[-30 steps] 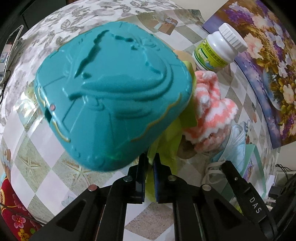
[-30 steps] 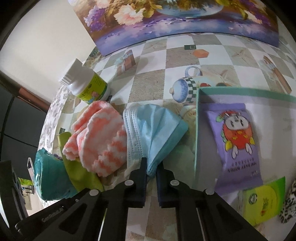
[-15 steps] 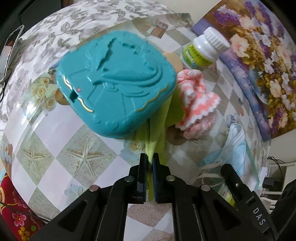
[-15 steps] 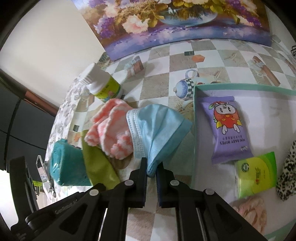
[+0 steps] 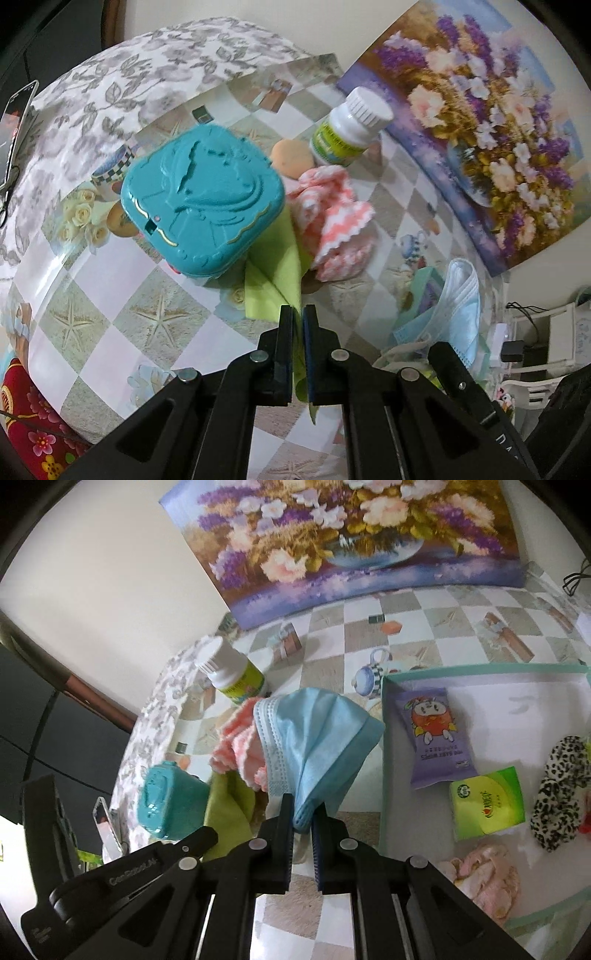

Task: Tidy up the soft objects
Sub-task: 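Lift the green cloth with the left tool while the right tool lifts the blue mask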

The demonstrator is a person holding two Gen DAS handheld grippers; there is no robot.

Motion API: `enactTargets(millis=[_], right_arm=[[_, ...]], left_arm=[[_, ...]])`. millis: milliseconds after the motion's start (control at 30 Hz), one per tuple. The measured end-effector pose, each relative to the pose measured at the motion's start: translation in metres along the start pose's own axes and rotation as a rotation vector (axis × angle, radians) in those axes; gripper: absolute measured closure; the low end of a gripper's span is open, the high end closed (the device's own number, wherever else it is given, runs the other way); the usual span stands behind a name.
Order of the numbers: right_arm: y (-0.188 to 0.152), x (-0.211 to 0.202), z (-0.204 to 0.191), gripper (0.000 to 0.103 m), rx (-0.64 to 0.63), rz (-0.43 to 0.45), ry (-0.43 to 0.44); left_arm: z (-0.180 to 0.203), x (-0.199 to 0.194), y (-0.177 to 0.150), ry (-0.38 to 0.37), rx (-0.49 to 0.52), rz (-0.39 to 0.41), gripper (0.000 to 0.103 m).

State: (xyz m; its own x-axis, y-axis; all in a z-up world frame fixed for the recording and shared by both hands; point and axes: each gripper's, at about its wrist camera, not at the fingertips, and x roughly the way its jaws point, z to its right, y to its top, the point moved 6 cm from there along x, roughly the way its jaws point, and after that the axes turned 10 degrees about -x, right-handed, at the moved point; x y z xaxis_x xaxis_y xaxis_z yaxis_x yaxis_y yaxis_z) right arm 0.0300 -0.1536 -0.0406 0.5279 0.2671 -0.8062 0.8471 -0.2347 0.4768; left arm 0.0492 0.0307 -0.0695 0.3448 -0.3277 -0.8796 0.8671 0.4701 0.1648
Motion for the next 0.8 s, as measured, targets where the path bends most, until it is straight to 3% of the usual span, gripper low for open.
enactTargets(millis=[533,667,800], right_arm=[[0.015,-0.064,-0.003,0.094,-0.017,0.176,-0.026],[0.019,-0.068,-0.001,0.094,-0.015,0.186,-0.024],[0.014,-0.059,0.005,0.094,-0.011,0.140,-0.055]], left_arm=[[0.057,-0.054,0.014,-0.204,0.122,0.151,0.098],[0.057,-0.043,0.009,-0.164,0.147,0.115,0.098],[0.048,-0.010,0.002,-0.050,0.156,0.021,0.098]])
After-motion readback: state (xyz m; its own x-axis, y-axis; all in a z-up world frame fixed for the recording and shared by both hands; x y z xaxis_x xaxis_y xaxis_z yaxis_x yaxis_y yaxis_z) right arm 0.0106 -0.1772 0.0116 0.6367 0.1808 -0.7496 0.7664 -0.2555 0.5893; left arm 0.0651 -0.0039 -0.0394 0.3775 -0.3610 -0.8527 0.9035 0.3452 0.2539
